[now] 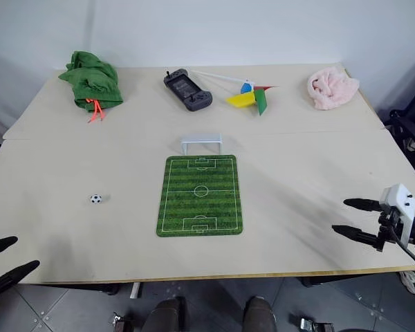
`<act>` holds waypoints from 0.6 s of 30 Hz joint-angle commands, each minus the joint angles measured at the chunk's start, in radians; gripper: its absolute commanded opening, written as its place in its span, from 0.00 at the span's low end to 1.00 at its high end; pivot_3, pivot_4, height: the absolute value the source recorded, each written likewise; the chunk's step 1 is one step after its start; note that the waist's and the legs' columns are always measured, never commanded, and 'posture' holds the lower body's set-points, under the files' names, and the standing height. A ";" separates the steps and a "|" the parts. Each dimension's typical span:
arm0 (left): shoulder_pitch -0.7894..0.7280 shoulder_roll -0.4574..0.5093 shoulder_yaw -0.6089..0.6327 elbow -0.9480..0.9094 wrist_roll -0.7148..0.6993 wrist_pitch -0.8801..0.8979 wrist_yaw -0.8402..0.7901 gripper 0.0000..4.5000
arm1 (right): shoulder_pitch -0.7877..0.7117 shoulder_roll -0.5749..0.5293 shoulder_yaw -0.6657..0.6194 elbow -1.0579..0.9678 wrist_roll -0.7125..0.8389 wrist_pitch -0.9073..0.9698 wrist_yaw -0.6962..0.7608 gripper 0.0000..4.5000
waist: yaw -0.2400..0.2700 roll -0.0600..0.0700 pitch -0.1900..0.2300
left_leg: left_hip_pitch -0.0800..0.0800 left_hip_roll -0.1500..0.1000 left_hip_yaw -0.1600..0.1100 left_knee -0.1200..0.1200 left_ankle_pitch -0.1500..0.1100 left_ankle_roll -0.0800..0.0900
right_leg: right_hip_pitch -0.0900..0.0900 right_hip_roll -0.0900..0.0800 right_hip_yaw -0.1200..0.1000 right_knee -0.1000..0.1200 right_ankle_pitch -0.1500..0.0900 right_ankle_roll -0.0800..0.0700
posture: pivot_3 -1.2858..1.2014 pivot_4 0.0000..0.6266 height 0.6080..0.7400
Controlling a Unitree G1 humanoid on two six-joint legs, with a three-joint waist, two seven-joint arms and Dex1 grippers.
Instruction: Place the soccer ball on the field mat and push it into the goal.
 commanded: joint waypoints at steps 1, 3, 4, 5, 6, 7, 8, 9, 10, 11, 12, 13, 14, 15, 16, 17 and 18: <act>0.014 -0.002 0.031 -0.025 -0.014 0.011 0.024 0.99 | -0.023 -0.012 -0.016 -0.017 0.016 0.005 -0.002 1.00 | 0.000 0.000 0.000 | 0.000 0.000 0.000 0.000 0.000 0.000 | 0.000 0.000 0.000 0.000 0.000 0.000 | 0.52 0.24 1.00; 0.016 0.004 0.034 -0.037 -0.022 0.064 0.060 0.99 | -0.034 -0.012 -0.014 -0.013 0.015 0.009 -0.003 1.00 | 0.000 0.000 0.000 | 0.001 0.000 0.001 0.000 0.000 0.000 | 0.000 0.000 0.001 0.000 0.000 0.000 | 0.52 0.24 1.00; 0.015 0.010 0.040 -0.046 -0.055 0.128 0.067 0.99 | -0.039 -0.011 -0.012 -0.011 0.013 0.011 -0.003 1.00 | 0.000 0.000 0.000 | 0.002 0.000 0.001 0.000 0.000 0.000 | 0.000 0.000 0.001 0.000 0.000 0.000 | 0.52 0.24 1.00; 0.012 0.012 0.046 -0.053 -0.065 0.153 0.080 0.99 | -0.044 -0.011 -0.010 -0.009 0.012 0.012 -0.003 1.00 | 0.001 0.000 0.000 | 0.002 0.000 0.001 0.000 0.000 0.000 | 0.001 0.000 0.001 0.001 0.000 0.000 | 0.52 0.24 1.00; 0.010 0.013 0.050 -0.058 -0.064 0.159 0.090 0.99 | -0.049 -0.010 -0.008 -0.008 0.011 0.013 -0.003 1.00 | 0.001 0.000 0.000 | 0.002 0.000 0.001 0.000 0.000 0.000 | 0.001 0.000 0.002 0.001 0.000 0.000 | 0.52 0.24 1.00; 0.009 0.011 0.056 -0.066 -0.065 0.166 0.100 0.99 | -0.054 -0.009 -0.005 -0.005 0.009 0.014 -0.003 1.00 | 0.001 0.000 0.000 | 0.002 0.000 0.002 0.000 0.000 0.000 | 0.001 0.000 0.002 0.001 0.000 0.000 | 0.52 0.24 1.00; 0.009 0.009 0.060 -0.073 -0.062 0.169 0.108 0.99 | -0.058 -0.008 -0.004 -0.003 0.007 0.014 -0.002 1.00 | 0.000 0.000 0.000 | 0.003 0.000 0.002 0.000 0.000 0.000 | 0.001 0.000 0.002 0.001 0.000 0.000 | 0.52 0.24 1.00; 0.011 0.005 0.066 -0.094 -0.068 0.188 0.124 0.99 | -0.061 -0.008 -0.002 -0.002 0.006 0.015 0.000 1.00 | 0.000 0.000 0.000 | 0.003 0.000 0.003 0.000 0.000 0.000 | 0.001 0.000 0.003 0.001 0.000 0.000 | 0.52 0.24 1.00; 0.012 0.003 0.070 -0.112 -0.072 0.206 0.139 0.99 | -0.065 -0.008 0.000 -0.001 0.006 0.015 0.003 1.00 | 0.000 0.000 0.000 | 0.004 0.000 0.003 -0.001 0.000 0.000 | 0.001 0.000 0.004 0.001 0.000 0.000 | 0.52 0.24 1.00; 0.015 0.004 0.068 -0.131 -0.057 0.213 0.161 0.99 | -0.076 -0.007 0.004 -0.001 0.006 0.019 0.005 1.00 | 0.000 0.000 0.000 | 0.004 0.000 0.004 -0.001 0.000 0.000 | 0.001 0.000 0.004 0.001 0.000 0.000 | 0.52 0.24 1.00; 0.018 0.007 0.063 -0.145 -0.046 0.232 0.185 0.99 | -0.086 -0.006 0.008 -0.001 0.007 0.022 0.008 1.00 | 0.000 0.000 0.000 | 0.004 0.000 0.004 -0.001 0.000 0.000 | 0.001 0.000 0.005 0.001 0.000 0.000 | 0.52 0.24 1.00; 0.022 0.010 0.060 -0.156 -0.038 0.246 0.200 0.99 | -0.092 -0.007 0.010 -0.001 0.008 0.023 0.010 1.00 | 0.000 0.000 0.000 | 0.005 0.000 0.005 -0.001 -0.001 0.001 | 0.001 0.000 0.006 0.001 0.000 0.000 | 0.52 0.24 1.00; 0.017 0.013 0.056 -0.159 -0.032 0.255 0.215 0.99 | -0.102 -0.006 0.014 -0.003 0.010 0.025 0.013 1.00 | -0.001 0.000 0.000 | 0.006 0.000 0.006 -0.001 -0.001 0.001 | 0.001 0.000 0.007 0.002 0.000 0.000 | 0.52 0.24 1.00; 0.009 0.012 0.055 -0.157 -0.029 0.234 0.205 0.99 | -0.109 -0.006 0.018 -0.012 0.015 0.029 0.019 1.00 | -0.002 0.000 0.000 | 0.007 0.000 0.007 -0.001 -0.001 0.001 | 0.001 0.000 0.008 0.002 0.000 0.000 | 0.52 0.24 1.00; -0.003 0.008 0.055 -0.156 -0.038 0.214 0.186 0.99 | -0.118 -0.006 0.022 -0.020 0.019 0.034 0.026 1.00 | -0.003 0.000 0.000 | 0.007 0.000 0.008 -0.001 -0.001 0.001 | 0.000 0.000 0.009 0.002 0.000 0.000 | 0.52 0.24 1.00; -0.018 0.002 0.059 -0.152 -0.049 0.194 0.170 0.99 | -0.126 -0.005 0.026 -0.027 0.022 0.036 0.031 1.00 | -0.002 0.000 0.000 | 0.007 0.000 0.008 -0.001 -0.001 0.001 | 0.000 0.000 0.009 0.002 0.000 0.000 | 0.52 0.24 1.00; -0.031 -0.001 0.060 -0.147 -0.048 0.172 0.165 0.99 | -0.132 -0.004 0.029 -0.035 0.026 0.038 0.034 1.00 | -0.001 0.000 0.000 | 0.007 0.000 0.008 0.000 -0.001 0.001 | 0.000 0.001 0.009 0.002 0.000 0.000 | 0.52 0.24 1.00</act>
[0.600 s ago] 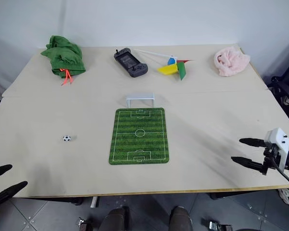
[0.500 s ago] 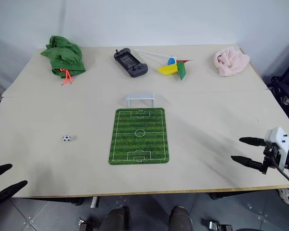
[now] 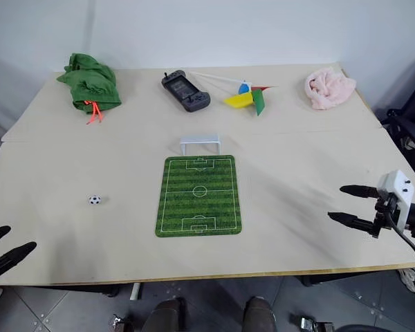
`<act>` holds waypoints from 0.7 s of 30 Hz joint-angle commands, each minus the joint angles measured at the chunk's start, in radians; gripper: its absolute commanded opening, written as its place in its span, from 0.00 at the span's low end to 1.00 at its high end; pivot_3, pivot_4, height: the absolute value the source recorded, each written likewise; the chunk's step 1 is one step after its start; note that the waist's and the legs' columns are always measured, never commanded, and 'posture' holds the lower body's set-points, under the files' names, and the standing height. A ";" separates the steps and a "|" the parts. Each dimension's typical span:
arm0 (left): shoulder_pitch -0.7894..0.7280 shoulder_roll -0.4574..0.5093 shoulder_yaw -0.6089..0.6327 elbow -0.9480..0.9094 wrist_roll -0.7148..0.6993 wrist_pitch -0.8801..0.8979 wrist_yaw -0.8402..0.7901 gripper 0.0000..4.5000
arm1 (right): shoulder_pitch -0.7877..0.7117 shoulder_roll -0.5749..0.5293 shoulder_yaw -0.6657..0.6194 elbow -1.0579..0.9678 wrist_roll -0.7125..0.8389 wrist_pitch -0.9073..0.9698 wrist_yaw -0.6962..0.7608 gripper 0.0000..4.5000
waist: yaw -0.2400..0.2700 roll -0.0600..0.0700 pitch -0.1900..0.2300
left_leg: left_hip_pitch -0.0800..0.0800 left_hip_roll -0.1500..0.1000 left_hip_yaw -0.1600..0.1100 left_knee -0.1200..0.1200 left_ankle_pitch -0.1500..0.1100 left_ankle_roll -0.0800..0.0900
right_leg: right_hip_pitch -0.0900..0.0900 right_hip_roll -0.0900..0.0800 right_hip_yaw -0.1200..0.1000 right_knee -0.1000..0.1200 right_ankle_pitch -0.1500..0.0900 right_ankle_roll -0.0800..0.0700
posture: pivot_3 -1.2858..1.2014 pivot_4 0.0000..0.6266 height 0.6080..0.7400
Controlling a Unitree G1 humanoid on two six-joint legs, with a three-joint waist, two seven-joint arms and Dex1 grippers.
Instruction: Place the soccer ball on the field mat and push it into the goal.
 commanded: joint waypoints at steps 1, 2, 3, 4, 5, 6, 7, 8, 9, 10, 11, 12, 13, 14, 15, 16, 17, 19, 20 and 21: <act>-0.031 0.002 0.022 0.002 -0.009 -0.063 -0.029 0.99 | -0.027 -0.002 -0.006 -0.045 0.029 0.013 0.022 1.00 | 0.002 0.000 0.000 | 0.000 0.000 0.000 0.000 0.000 0.000 | 0.000 0.000 0.000 0.000 0.000 0.000 | 0.52 0.24 1.00; -0.048 0.006 0.013 0.007 -0.006 -0.074 -0.035 0.99 | -0.031 0.000 -0.004 -0.060 0.034 0.020 0.025 1.00 | 0.002 0.000 0.000 | 0.000 0.000 0.000 0.000 0.000 0.000 | 0.000 0.000 0.000 0.000 0.000 0.000 | 0.52 0.24 1.00; -0.059 0.009 0.007 0.010 -0.003 -0.080 -0.041 0.99 | -0.032 0.002 -0.003 -0.071 0.037 0.027 0.027 1.00 | 0.003 0.000 0.000 | 0.000 0.000 0.000 0.000 0.000 0.000 | 0.000 0.000 0.001 0.000 0.000 0.000 | 0.52 0.24 1.00; -0.085 0.013 -0.007 0.016 -0.003 -0.081 -0.043 0.99 | -0.032 0.003 -0.001 -0.092 0.044 0.036 0.033 1.00 | 0.003 0.000 0.000 | 0.000 0.000 0.000 0.000 0.000 0.000 | 0.000 0.000 0.001 0.000 0.000 0.000 | 0.52 0.24 1.00; -0.107 0.018 -0.021 0.020 -0.005 -0.083 -0.051 0.99 | -0.028 0.004 0.000 -0.113 0.051 0.046 0.040 1.00 | 0.003 0.000 0.000 | 0.000 0.000 0.000 0.000 0.000 0.000 | 0.000 0.000 0.001 0.000 0.000 0.000 | 0.52 0.24 1.00; -0.131 0.022 -0.038 0.026 -0.003 -0.088 -0.062 0.99 | -0.023 0.003 0.001 -0.134 0.062 0.058 0.050 1.00 | 0.004 0.000 0.000 | 0.000 0.000 0.000 0.000 0.000 0.000 | 0.000 0.000 0.001 0.000 0.000 0.000 | 0.52 0.24 1.00; -0.152 0.026 -0.053 0.032 -0.002 -0.091 -0.071 0.99 | -0.019 0.003 0.000 -0.151 0.071 0.068 0.057 1.00 | 0.004 0.000 0.000 | 0.000 0.000 0.000 0.000 0.000 0.000 | 0.000 0.000 0.001 0.000 0.000 0.000 | 0.52 0.24 1.00; -0.182 0.030 -0.075 0.047 0.005 -0.098 -0.078 0.99 | -0.012 0.003 -0.003 -0.175 0.083 0.082 0.064 1.00 | 0.005 0.000 0.000 | 0.000 0.000 0.000 0.000 0.000 0.000 | 0.000 0.000 0.001 0.000 0.000 0.000 | 0.52 0.24 1.00; -0.214 0.033 -0.096 0.065 0.015 -0.106 -0.083 0.99 | -0.006 0.002 -0.005 -0.198 0.094 0.095 0.069 1.00 | 0.007 0.000 0.000 | 0.000 0.000 0.001 0.001 -0.001 0.000 | 0.000 0.000 0.001 0.000 0.000 0.000 | 0.52 0.24 1.00; -0.243 0.035 -0.115 0.084 0.023 -0.113 -0.086 0.99 | -0.001 0.002 -0.008 -0.218 0.103 0.104 0.073 1.00 | 0.007 0.000 0.000 | 0.000 0.000 0.001 0.001 -0.001 0.000 | 0.000 0.000 0.001 0.000 0.000 0.000 | 0.52 0.24 1.00; -0.263 0.036 -0.127 0.099 0.028 -0.119 -0.089 0.99 | 0.003 0.002 -0.009 -0.232 0.108 0.110 0.075 1.00 | 0.007 0.000 0.000 | 0.000 0.000 0.001 0.001 -0.001 0.000 | 0.000 0.000 0.001 0.000 0.000 0.000 | 0.52 0.24 1.00; -0.280 0.038 -0.138 0.117 0.035 -0.123 -0.089 0.99 | 0.009 0.003 -0.011 -0.249 0.114 0.111 0.076 1.00 | 0.006 0.000 0.000 | 0.000 0.000 0.001 0.001 -0.001 0.000 | 0.000 0.001 0.001 0.000 0.000 0.001 | 0.52 0.24 1.00; -0.310 0.037 -0.163 0.141 0.046 -0.130 -0.092 0.99 | 0.014 0.004 -0.011 -0.276 0.125 0.116 0.081 1.00 | 0.006 0.000 0.000 | 0.000 0.000 0.001 0.001 -0.001 0.000 | 0.000 0.000 0.001 0.000 0.000 0.001 | 0.52 0.24 1.00; -0.352 0.031 -0.198 0.175 0.064 -0.140 -0.093 0.99 | 0.023 0.010 -0.012 -0.320 0.144 0.122 0.085 1.00 | 0.006 0.000 0.000 | 0.000 0.000 0.001 0.001 -0.001 0.000 | 0.000 0.000 0.001 0.000 0.000 0.001 | 0.52 0.24 1.00; -0.386 0.027 -0.224 0.205 0.078 -0.150 -0.092 0.99 | 0.031 0.017 -0.012 -0.362 0.162 0.130 0.086 1.00 | 0.006 0.000 0.000 | 0.000 0.000 0.001 0.001 -0.001 0.000 | 0.000 0.000 0.001 0.000 0.001 0.001 | 0.52 0.24 1.00; -0.425 0.021 -0.250 0.239 0.093 -0.162 -0.088 0.99 | 0.039 0.026 -0.009 -0.413 0.185 0.148 0.078 1.00 | 0.006 0.000 0.000 | 0.000 0.000 0.001 0.001 -0.001 0.000 | -0.001 0.001 0.001 0.002 0.001 0.001 | 0.52 0.24 1.00; -0.453 0.018 -0.265 0.268 0.104 -0.173 -0.084 0.99 | 0.046 0.035 -0.011 -0.454 0.203 0.162 0.066 1.00 | 0.005 0.000 0.000 | 0.000 0.001 0.001 0.001 -0.001 0.000 | -0.001 0.001 0.001 0.002 0.001 0.001 | 0.52 0.24 1.00; -0.498 0.015 -0.287 0.318 0.117 -0.192 -0.084 0.99 | 0.066 0.055 -0.016 -0.520 0.225 0.179 0.035 1.00 | 0.003 -0.001 0.000 | 0.000 0.001 0.002 0.002 -0.001 0.000 | -0.001 0.001 0.002 0.004 0.001 0.001 | 0.52 0.24 1.00; -0.517 0.012 -0.299 0.342 0.124 -0.201 -0.084 0.99 | 0.079 0.063 -0.020 -0.547 0.234 0.187 0.023 1.00 | 0.003 -0.002 0.000 | 0.000 0.001 0.002 0.002 -0.001 0.000 | -0.001 0.001 0.002 0.005 0.001 0.001 | 0.52 0.24 1.00; -0.538 0.009 -0.316 0.370 0.134 -0.212 -0.089 0.99 | 0.097 0.077 -0.024 -0.575 0.241 0.196 -0.001 1.00 | 0.005 -0.002 0.000 | 0.000 0.001 0.002 0.002 -0.001 0.000 | -0.001 0.001 0.003 0.006 0.001 0.002 | 0.52 0.24 1.00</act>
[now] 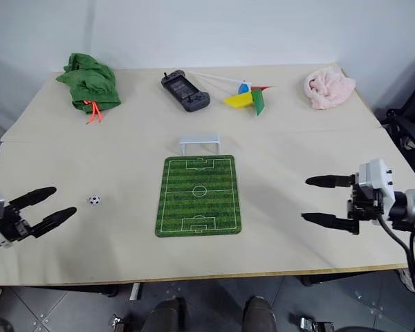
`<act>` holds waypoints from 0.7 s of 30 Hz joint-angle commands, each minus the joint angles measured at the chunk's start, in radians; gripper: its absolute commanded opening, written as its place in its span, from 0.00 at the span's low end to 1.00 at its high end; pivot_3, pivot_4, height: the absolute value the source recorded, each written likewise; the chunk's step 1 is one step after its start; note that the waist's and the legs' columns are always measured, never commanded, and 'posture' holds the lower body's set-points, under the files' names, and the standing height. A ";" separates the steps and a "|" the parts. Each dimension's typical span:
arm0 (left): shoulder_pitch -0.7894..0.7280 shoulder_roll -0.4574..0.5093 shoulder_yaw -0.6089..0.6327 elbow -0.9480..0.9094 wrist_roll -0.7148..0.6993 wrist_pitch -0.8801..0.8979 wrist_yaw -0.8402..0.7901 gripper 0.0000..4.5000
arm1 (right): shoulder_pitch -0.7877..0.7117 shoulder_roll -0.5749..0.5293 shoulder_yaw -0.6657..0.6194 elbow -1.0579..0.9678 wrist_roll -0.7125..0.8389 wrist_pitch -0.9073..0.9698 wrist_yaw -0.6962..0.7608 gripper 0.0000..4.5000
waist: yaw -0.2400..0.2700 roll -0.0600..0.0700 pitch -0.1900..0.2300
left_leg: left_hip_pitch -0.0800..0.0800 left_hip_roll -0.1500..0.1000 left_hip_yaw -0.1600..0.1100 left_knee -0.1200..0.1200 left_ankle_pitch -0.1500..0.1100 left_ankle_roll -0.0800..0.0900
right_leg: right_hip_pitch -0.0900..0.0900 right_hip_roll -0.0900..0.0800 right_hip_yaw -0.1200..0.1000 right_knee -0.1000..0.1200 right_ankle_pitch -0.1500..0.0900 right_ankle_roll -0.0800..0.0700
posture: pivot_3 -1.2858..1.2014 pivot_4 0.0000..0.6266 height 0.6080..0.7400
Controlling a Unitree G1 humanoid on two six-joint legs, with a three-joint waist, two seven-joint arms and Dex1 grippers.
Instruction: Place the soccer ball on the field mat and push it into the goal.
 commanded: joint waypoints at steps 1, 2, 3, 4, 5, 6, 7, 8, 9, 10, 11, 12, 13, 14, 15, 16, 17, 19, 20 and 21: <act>-0.050 -0.001 -0.030 0.089 0.030 -0.047 -0.009 0.99 | 0.047 0.038 -0.032 -0.110 0.050 0.028 -0.059 1.00 | 0.003 -0.001 -0.001 | 0.000 0.000 0.000 0.000 0.000 0.000 | 0.000 0.000 0.000 0.001 0.000 0.000 | 0.52 0.24 1.00; -0.069 -0.003 -0.044 0.115 0.039 -0.060 -0.012 0.99 | 0.067 0.045 -0.037 -0.129 0.054 0.035 -0.072 1.00 | 0.004 -0.001 0.000 | 0.000 0.000 0.000 0.000 0.000 0.000 | 0.000 0.000 0.000 0.001 0.000 0.000 | 0.52 0.24 1.00; -0.088 -0.004 -0.057 0.142 0.048 -0.071 -0.013 0.99 | 0.087 0.049 -0.041 -0.143 0.055 0.037 -0.078 1.00 | 0.005 -0.001 -0.001 | 0.000 0.000 0.000 0.000 0.000 0.000 | 0.000 0.000 0.000 0.001 0.000 0.000 | 0.52 0.24 1.00; -0.107 -0.004 -0.069 0.169 0.058 -0.081 -0.013 0.99 | 0.106 0.054 -0.047 -0.151 0.055 0.032 -0.084 1.00 | 0.007 -0.002 0.000 | 0.000 0.000 0.000 0.000 0.000 0.000 | 0.000 0.000 0.000 0.001 0.000 0.000 | 0.52 0.24 1.00; -0.132 -0.006 -0.085 0.204 0.070 -0.097 -0.013 0.99 | 0.122 0.058 -0.052 -0.160 0.056 0.031 -0.091 1.00 | 0.009 -0.002 0.000 | 0.000 0.000 0.000 0.000 0.000 0.000 | 0.000 0.000 0.000 0.001 0.000 0.000 | 0.52 0.24 1.00; -0.160 -0.010 -0.101 0.241 0.084 -0.114 -0.013 0.99 | 0.136 0.061 -0.058 -0.169 0.060 0.033 -0.098 1.00 | 0.010 -0.002 0.000 | 0.000 0.000 0.000 0.000 0.000 0.000 | 0.000 0.000 0.000 0.000 0.000 0.001 | 0.52 0.24 1.00; -0.190 -0.016 -0.117 0.277 0.097 -0.129 -0.012 0.99 | 0.148 0.063 -0.062 -0.178 0.061 0.033 -0.105 1.00 | 0.013 -0.002 0.000 | 0.000 0.000 0.000 0.000 0.000 0.000 | 0.000 0.000 0.000 0.001 0.000 0.001 | 0.52 0.24 1.00; -0.220 -0.022 -0.132 0.309 0.107 -0.141 -0.012 0.99 | 0.156 0.062 -0.066 -0.185 0.063 0.034 -0.110 1.00 | 0.017 -0.002 0.000 | 0.000 0.000 0.000 0.000 0.000 0.001 | 0.000 0.000 0.000 0.001 0.000 0.001 | 0.52 0.24 1.00; -0.245 -0.026 -0.141 0.333 0.114 -0.152 -0.016 0.99 | 0.163 0.060 -0.070 -0.192 0.065 0.036 -0.115 1.00 | 0.020 -0.002 0.000 | 0.000 0.000 0.000 0.001 0.000 0.001 | 0.000 0.000 0.000 0.000 0.000 0.001 | 0.52 0.24 1.00; -0.268 -0.030 -0.151 0.356 0.122 -0.163 -0.019 0.99 | 0.168 0.058 -0.074 -0.196 0.066 0.037 -0.118 1.00 | 0.022 -0.002 0.000 | 0.000 0.000 0.000 0.001 0.000 0.001 | 0.000 0.000 0.000 0.000 0.000 0.001 | 0.52 0.24 1.00; -0.293 -0.034 -0.165 0.382 0.135 -0.176 -0.021 0.99 | 0.175 0.055 -0.079 -0.200 0.067 0.039 -0.119 1.00 | 0.024 -0.003 0.000 | 0.000 0.000 0.000 0.001 0.000 0.001 | 0.000 0.000 0.000 0.000 0.000 0.001 | 0.52 0.24 1.00; -0.313 -0.038 -0.176 0.405 0.145 -0.189 -0.027 0.99 | 0.183 0.054 -0.086 -0.206 0.068 0.040 -0.120 1.00 | 0.025 -0.003 -0.001 | 0.000 0.000 0.000 0.001 0.000 0.001 | 0.000 0.000 0.000 0.001 0.000 0.001 | 0.52 0.24 1.00; -0.332 -0.042 -0.186 0.428 0.154 -0.200 -0.030 0.99 | 0.189 0.052 -0.092 -0.210 0.069 0.040 -0.121 1.00 | 0.024 -0.003 -0.001 | 0.000 0.000 0.000 0.001 0.000 0.001 | 0.000 0.000 0.000 0.001 0.000 0.001 | 0.52 0.24 1.00; -0.348 -0.045 -0.197 0.452 0.165 -0.213 -0.032 0.99 | 0.194 0.051 -0.096 -0.212 0.068 0.041 -0.124 1.00 | 0.024 -0.003 -0.001 | 0.000 0.000 0.000 0.001 0.000 0.001 | 0.000 0.000 0.000 0.002 0.000 0.001 | 0.52 0.24 1.00; -0.358 -0.046 -0.204 0.469 0.172 -0.223 -0.034 0.99 | 0.197 0.050 -0.099 -0.214 0.068 0.040 -0.126 1.00 | 0.024 -0.003 -0.001 | 0.000 0.000 0.000 0.001 0.000 0.001 | 0.000 0.000 0.000 0.002 0.000 0.001 | 0.52 0.24 1.00; -0.370 -0.052 -0.216 0.490 0.185 -0.239 -0.038 0.99 | 0.203 0.048 -0.103 -0.217 0.068 0.041 -0.128 1.00 | 0.024 -0.003 -0.001 | 0.000 0.000 0.001 0.001 0.000 0.001 | 0.000 0.000 0.001 0.002 0.000 0.001 | 0.52 0.24 1.00; -0.379 -0.056 -0.225 0.505 0.194 -0.252 -0.042 0.99 | 0.208 0.047 -0.106 -0.220 0.068 0.041 -0.129 1.00 | 0.025 -0.003 -0.001 | 0.000 0.000 0.001 0.001 0.000 0.001 | 0.000 0.000 0.001 0.002 0.000 0.001 | 0.52 0.24 1.00; -0.399 -0.062 -0.237 0.539 0.209 -0.270 -0.041 0.99 | 0.219 0.043 -0.116 -0.226 0.066 0.043 -0.132 1.00 | 0.027 -0.003 -0.001 | 0.000 0.000 0.001 0.001 0.000 0.001 | 0.000 0.000 0.001 0.002 0.000 0.001 | 0.52 0.24 1.00; -0.406 -0.064 -0.240 0.554 0.215 -0.277 -0.040 0.99 | 0.224 0.040 -0.122 -0.228 0.065 0.044 -0.133 1.00 | 0.028 -0.004 -0.001 | 0.000 0.000 0.001 0.001 0.000 0.001 | 0.000 0.000 0.001 0.001 0.000 0.001 | 0.52 0.24 1.00; -0.412 -0.064 -0.247 0.568 0.222 -0.282 -0.051 0.99 | 0.227 0.036 -0.128 -0.230 0.063 0.045 -0.136 1.00 | 0.028 -0.004 -0.001 | 0.000 0.000 0.001 0.001 0.000 0.001 | 0.000 0.000 0.001 0.002 0.000 0.001 | 0.52 0.24 1.00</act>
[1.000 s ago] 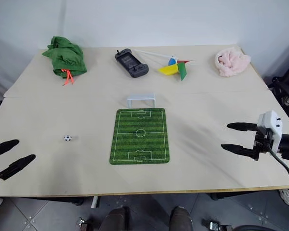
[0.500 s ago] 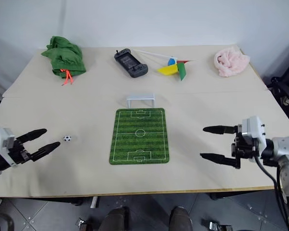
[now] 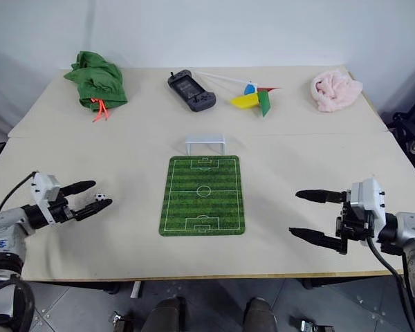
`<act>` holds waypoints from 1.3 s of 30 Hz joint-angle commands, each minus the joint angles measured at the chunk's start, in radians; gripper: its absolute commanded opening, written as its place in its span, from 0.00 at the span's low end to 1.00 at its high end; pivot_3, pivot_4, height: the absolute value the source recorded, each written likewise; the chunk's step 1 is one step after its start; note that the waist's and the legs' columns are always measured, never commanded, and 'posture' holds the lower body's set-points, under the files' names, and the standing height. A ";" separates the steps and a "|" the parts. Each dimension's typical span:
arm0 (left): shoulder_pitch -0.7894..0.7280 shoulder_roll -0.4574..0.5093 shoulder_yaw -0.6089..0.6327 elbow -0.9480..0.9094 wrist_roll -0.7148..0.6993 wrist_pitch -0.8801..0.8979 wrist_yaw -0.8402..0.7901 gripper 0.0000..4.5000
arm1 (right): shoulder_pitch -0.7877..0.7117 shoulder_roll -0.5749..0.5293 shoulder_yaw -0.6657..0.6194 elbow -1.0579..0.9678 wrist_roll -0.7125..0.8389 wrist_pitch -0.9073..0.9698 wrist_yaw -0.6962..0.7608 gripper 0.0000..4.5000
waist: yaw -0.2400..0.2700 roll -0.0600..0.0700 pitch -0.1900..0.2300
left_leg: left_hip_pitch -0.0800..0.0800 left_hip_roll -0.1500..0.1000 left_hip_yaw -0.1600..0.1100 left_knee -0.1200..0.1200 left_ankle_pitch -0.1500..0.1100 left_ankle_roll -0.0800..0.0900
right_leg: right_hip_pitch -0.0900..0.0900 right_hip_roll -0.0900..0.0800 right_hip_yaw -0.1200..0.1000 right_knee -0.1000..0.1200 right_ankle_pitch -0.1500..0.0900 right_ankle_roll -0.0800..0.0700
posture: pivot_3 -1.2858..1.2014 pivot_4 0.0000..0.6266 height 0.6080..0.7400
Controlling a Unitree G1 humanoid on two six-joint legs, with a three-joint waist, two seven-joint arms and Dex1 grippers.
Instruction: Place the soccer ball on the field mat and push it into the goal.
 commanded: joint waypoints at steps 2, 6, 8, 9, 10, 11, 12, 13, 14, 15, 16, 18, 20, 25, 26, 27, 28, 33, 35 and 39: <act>-0.025 0.011 -0.020 0.044 0.026 -0.030 -0.031 0.99 | 0.012 -0.025 -0.052 -0.034 0.019 0.002 -0.009 1.00 | 0.001 0.000 0.000 | 0.000 0.000 0.000 0.000 0.000 0.000 | 0.000 0.000 0.000 0.000 0.000 0.000 | 0.52 0.24 1.00; -0.051 0.022 -0.029 0.078 0.044 -0.027 -0.013 0.79 | 0.021 -0.030 -0.064 -0.026 0.009 -0.003 -0.019 1.00 | 0.001 0.000 0.000 | 0.000 0.000 0.000 0.000 0.000 0.000 | 0.000 0.000 0.000 0.000 0.000 0.000 | 0.52 0.24 1.00; -0.060 0.024 -0.031 0.086 0.048 -0.024 -0.010 0.66 | 0.020 -0.030 -0.064 -0.022 0.006 -0.005 -0.020 1.00 | 0.001 0.000 0.000 | 0.000 0.000 0.000 0.000 0.000 0.000 | 0.000 0.000 0.000 0.000 0.000 0.000 | 0.52 0.24 1.00; -0.061 0.026 -0.036 0.089 0.053 -0.023 -0.011 0.59 | 0.019 -0.030 -0.064 -0.020 0.004 -0.005 -0.021 1.00 | 0.001 0.000 0.000 | 0.000 0.000 0.000 0.000 0.000 0.000 | 0.000 0.000 0.000 0.000 0.000 0.000 | 0.52 0.24 1.00; -0.061 0.027 -0.037 0.091 0.054 -0.022 -0.021 0.53 | 0.016 -0.031 -0.063 -0.016 0.002 -0.007 -0.021 1.00 | 0.001 0.000 0.000 | 0.000 0.000 0.000 0.000 0.000 0.000 | 0.000 0.000 0.001 0.000 0.000 0.000 | 0.52 0.24 1.00; -0.061 0.028 -0.039 0.093 0.055 -0.022 -0.027 0.47 | 0.014 -0.031 -0.063 -0.013 0.000 -0.009 -0.022 1.00 | 0.000 0.000 0.000 | 0.000 0.000 0.000 0.000 0.000 0.000 | 0.000 0.000 0.001 0.000 0.000 0.000 | 0.52 0.24 1.00; -0.062 0.030 -0.036 0.094 0.052 -0.022 -0.036 0.40 | 0.012 -0.032 -0.064 -0.008 -0.002 -0.011 -0.020 1.00 | 0.000 0.000 0.000 | 0.000 0.000 0.000 0.000 0.000 0.000 | 0.000 0.000 0.001 0.000 0.000 0.000 | 0.52 0.24 1.00; -0.063 0.032 -0.033 0.094 0.049 -0.023 -0.041 0.34 | 0.011 -0.032 -0.065 -0.005 -0.003 -0.013 -0.019 1.00 | 0.000 0.000 0.000 | 0.000 0.000 0.000 0.000 0.000 0.000 | 0.000 0.000 0.001 0.000 0.000 0.000 | 0.52 0.24 1.00; -0.066 0.034 -0.031 0.095 0.049 -0.022 -0.042 0.27 | 0.011 -0.033 -0.066 -0.001 -0.003 -0.014 -0.016 1.00 | 0.000 0.000 0.000 | 0.000 0.000 0.000 0.000 0.000 0.000 | 0.000 0.000 0.001 0.000 0.000 0.000 | 0.52 0.24 1.00; -0.067 0.035 -0.030 0.095 0.049 -0.021 -0.042 0.22 | 0.011 -0.033 -0.067 0.001 -0.003 -0.015 -0.015 1.00 | 0.000 0.000 0.000 | 0.000 0.000 0.000 0.000 0.000 0.000 | 0.000 0.000 0.001 0.000 0.000 0.000 | 0.52 0.24 1.00; -0.070 0.035 -0.029 0.096 0.047 -0.021 -0.045 0.19 | 0.011 -0.033 -0.067 0.003 -0.003 -0.016 -0.014 1.00 | 0.000 0.000 0.000 | 0.000 0.000 0.000 0.000 0.000 0.000 | 0.000 0.000 0.001 0.000 0.000 0.000 | 0.52 0.24 1.00; -0.080 0.037 -0.021 0.086 0.035 -0.013 -0.061 0.19 | 0.008 -0.027 -0.072 0.009 0.005 -0.021 -0.011 1.00 | 0.000 0.000 0.000 | 0.000 0.000 0.000 0.000 0.000 0.000 | 0.000 0.000 0.001 0.000 0.000 0.000 | 0.52 0.24 1.00; -0.091 0.035 -0.014 0.064 0.020 -0.004 -0.081 0.19 | 0.007 -0.017 -0.077 0.014 0.013 -0.030 -0.009 1.00 | 0.000 0.000 0.000 | 0.000 0.000 0.000 0.000 0.000 0.000 | 0.000 0.000 0.001 0.000 0.000 0.000 | 0.52 0.24 1.00; -0.102 0.017 -0.017 -0.013 -0.006 0.027 -0.142 0.19 | 0.021 -0.002 -0.082 0.001 0.035 -0.043 0.003 1.00 | 0.000 -0.001 0.000 | 0.000 0.000 0.000 0.000 0.000 0.000 | 0.000 0.000 0.001 0.000 0.000 0.000 | 0.52 0.24 1.00; -0.107 0.011 -0.025 -0.038 -0.008 0.052 -0.149 0.19 | 0.022 0.001 -0.083 -0.002 0.045 -0.045 0.009 1.00 | 0.001 -0.001 0.000 | 0.000 0.000 0.000 0.000 0.000 0.000 | 0.000 0.000 0.001 0.000 0.000 0.000 | 0.52 0.24 1.00; -0.114 0.004 -0.032 -0.064 -0.008 0.077 -0.145 0.19 | 0.024 0.004 -0.085 -0.004 0.056 -0.048 0.020 1.00 | 0.001 -0.001 0.000 | 0.000 0.000 0.001 0.000 0.000 0.000 | 0.000 0.000 0.001 0.000 0.000 0.000 | 0.52 0.24 1.00; -0.120 -0.003 -0.036 -0.086 -0.009 0.088 -0.145 0.19 | 0.025 0.005 -0.085 -0.005 0.063 -0.053 0.031 1.00 | 0.001 -0.001 0.000 | 0.000 0.000 0.000 0.000 0.000 0.000 | 0.000 0.000 0.001 0.000 0.000 0.000 | 0.52 0.24 1.00; -0.145 -0.060 -0.098 -0.277 -0.024 0.170 -0.184 0.19 | 0.020 0.021 -0.076 -0.035 0.111 -0.050 0.056 1.00 | 0.001 -0.001 0.000 | 0.000 0.000 0.000 0.001 0.000 0.000 | 0.000 0.000 0.001 0.000 0.000 0.001 | 0.52 0.24 1.00; -0.147 -0.092 -0.138 -0.377 -0.028 0.217 -0.192 0.19 | 0.016 0.030 -0.070 -0.047 0.127 -0.046 0.050 1.00 | 0.002 -0.001 0.001 | 0.000 0.000 0.000 0.001 0.000 0.000 | 0.000 0.000 0.001 0.000 0.000 0.001 | 0.52 0.24 1.00; -0.141 -0.154 -0.224 -0.550 -0.021 0.314 -0.173 0.19 | 0.050 0.027 -0.068 -0.061 0.137 -0.044 0.079 1.00 | 0.001 -0.002 0.001 | -0.001 0.000 0.001 0.002 0.000 0.001 | 0.001 0.000 0.001 0.000 0.001 0.001 | 0.52 0.24 1.00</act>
